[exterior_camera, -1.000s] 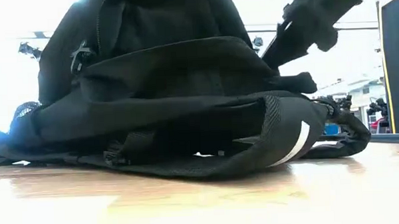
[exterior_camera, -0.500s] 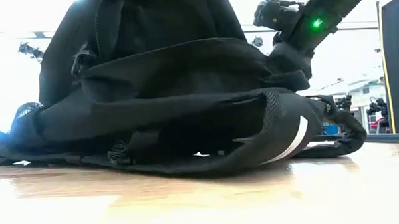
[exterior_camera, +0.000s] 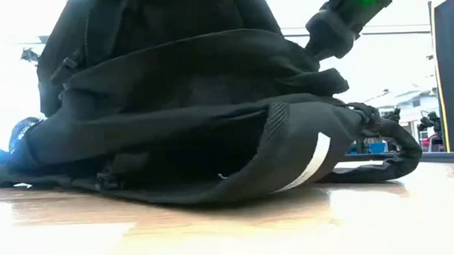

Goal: Unpack backpack
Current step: Open the backpack

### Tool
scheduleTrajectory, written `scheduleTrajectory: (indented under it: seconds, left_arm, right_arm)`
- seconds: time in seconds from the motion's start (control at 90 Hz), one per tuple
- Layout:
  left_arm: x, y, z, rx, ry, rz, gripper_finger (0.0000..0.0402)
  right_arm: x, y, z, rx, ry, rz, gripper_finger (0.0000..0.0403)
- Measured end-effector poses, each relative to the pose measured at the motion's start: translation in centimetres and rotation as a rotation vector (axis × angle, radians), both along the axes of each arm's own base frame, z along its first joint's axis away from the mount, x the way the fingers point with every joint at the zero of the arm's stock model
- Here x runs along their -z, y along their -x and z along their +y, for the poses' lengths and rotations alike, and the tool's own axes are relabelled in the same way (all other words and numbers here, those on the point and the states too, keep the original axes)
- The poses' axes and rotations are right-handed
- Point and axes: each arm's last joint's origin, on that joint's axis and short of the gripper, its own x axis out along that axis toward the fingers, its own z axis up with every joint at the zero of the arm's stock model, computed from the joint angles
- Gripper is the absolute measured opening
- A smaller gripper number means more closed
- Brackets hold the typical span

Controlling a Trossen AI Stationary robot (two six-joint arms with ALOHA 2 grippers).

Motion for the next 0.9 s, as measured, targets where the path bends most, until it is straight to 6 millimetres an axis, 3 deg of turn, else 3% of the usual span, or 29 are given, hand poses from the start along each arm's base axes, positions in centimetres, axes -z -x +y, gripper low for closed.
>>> scheduleTrajectory:
  seconds: [0.444,0.644,0.9]
  left_arm:
    - [0.5,0.4,-0.1,0.055,-0.014,0.075,0.0000]
    - [0.7,0.4,-0.3,0.052,-0.013,0.066,0.0000]
    - [4.9,1.0,0.4,0.057,0.039,0.005,0.0000]
  right_arm:
    - [0.8,0.3,1.9,-0.193,-0.252,0.101,0.0129]
    - [2.8,-0.2,2.7,-0.265,-0.345,0.071,0.0120]
    - [6.5,0.3,2.4,-0.311,-0.471,0.081,0.0088]
